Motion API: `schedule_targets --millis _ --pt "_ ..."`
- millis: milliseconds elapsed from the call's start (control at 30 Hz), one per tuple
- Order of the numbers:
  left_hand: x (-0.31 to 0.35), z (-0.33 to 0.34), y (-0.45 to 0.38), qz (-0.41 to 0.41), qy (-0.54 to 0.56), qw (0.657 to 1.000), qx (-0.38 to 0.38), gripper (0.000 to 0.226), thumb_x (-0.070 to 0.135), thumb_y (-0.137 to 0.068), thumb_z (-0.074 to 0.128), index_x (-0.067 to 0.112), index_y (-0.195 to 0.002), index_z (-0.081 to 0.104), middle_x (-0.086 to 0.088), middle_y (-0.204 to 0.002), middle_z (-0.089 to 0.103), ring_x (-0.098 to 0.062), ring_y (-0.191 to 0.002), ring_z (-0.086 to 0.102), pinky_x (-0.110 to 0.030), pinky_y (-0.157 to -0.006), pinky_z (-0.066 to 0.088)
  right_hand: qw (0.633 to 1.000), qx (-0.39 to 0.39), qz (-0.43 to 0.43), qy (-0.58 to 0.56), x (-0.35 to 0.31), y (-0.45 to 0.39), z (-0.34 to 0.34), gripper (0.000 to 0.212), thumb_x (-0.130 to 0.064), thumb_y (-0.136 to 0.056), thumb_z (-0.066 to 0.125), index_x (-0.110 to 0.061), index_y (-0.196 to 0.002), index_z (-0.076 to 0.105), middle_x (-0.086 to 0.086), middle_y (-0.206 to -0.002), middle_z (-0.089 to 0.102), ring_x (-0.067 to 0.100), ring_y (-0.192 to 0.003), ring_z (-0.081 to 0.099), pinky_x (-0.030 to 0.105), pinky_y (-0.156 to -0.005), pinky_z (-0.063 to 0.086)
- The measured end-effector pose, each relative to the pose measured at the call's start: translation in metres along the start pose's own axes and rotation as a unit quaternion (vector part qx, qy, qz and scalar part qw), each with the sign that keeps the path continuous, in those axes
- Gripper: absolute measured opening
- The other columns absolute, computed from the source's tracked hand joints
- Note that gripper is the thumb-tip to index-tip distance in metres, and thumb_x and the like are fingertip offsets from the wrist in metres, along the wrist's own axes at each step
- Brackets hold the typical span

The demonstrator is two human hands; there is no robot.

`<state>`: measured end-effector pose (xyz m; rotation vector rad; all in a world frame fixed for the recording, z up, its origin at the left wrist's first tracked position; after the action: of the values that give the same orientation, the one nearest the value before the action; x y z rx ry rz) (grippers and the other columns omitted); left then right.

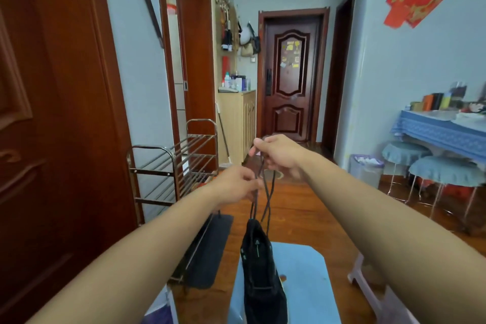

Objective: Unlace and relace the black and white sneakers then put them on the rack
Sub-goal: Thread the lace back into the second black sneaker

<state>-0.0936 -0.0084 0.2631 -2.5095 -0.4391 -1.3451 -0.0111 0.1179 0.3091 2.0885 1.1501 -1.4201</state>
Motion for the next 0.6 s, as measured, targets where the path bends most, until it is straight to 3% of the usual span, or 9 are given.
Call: schedule_targets --millis 67,200,267,400,600 --pt "0.007 -0.006 0.005 -0.012 0.090 0.996 -0.010 0.017 0.022 -0.102 0.058 0.010 -0.094 0.068 -0.005 -0.094 0.074 -0.020 -0.089 0.074 -0.039 -0.091 0.058 1.000 0.015 -0.003 0.003 -0.009 0.002 -0.004 0.042 -0.039 -0.104 0.047 -0.016 -0.079 0.072 0.002 -0.071 0.044 0.015 -0.063 0.042 0.028 -0.061 0.041" --pt "0.040 -0.029 0.008 -0.036 0.230 0.971 0.051 0.019 0.020 -0.105 0.050 0.013 -0.101 0.066 -0.003 -0.085 0.069 -0.022 -0.087 0.070 -0.043 -0.092 0.057 0.999 0.034 0.018 0.005 -0.034 0.009 -0.019 0.036 -0.033 -0.107 0.042 -0.015 -0.085 0.064 0.001 -0.081 0.062 0.015 -0.078 0.058 0.029 -0.076 0.049" --pt "0.065 -0.045 0.007 -0.033 0.223 0.970 0.094 0.021 0.019 -0.106 0.045 0.012 -0.102 0.064 -0.004 -0.082 0.066 -0.021 -0.081 0.069 -0.043 -0.091 0.057 0.998 0.033 0.033 -0.044 -0.052 0.012 -0.027 0.038 -0.033 -0.109 0.038 -0.018 -0.081 0.059 -0.001 -0.076 0.064 0.015 -0.076 0.063 0.032 -0.074 0.050" --pt "0.119 -0.078 0.008 -0.008 0.218 0.965 0.148 0.023 0.021 -0.107 0.040 0.015 -0.098 0.060 0.000 -0.073 0.060 -0.019 -0.075 0.064 -0.034 -0.073 0.052 0.989 0.055 0.016 -0.139 -0.103 0.018 -0.039 0.039 -0.034 -0.109 0.035 -0.019 -0.078 0.054 -0.003 -0.061 0.055 0.015 -0.061 0.057 0.032 -0.071 0.051" --pt "0.194 -0.115 0.024 0.056 0.211 0.958 0.184 0.029 0.021 -0.107 0.035 0.018 -0.090 0.057 0.001 -0.067 0.058 -0.019 -0.067 0.062 -0.033 -0.071 0.052 0.979 0.090 -0.070 -0.169 -0.185 0.029 -0.057 0.035 -0.027 -0.108 0.034 -0.017 -0.079 0.052 -0.003 -0.055 0.046 0.013 -0.048 0.044 0.026 -0.058 0.045"
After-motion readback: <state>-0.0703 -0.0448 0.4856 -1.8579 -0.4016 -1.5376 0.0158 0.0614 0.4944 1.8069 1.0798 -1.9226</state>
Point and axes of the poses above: each hand's wrist, its own y-axis away from the middle knuckle, its own z-axis out of the palm, x = y × z, the point moved 3 cm from there along -y, towards the middle knuckle
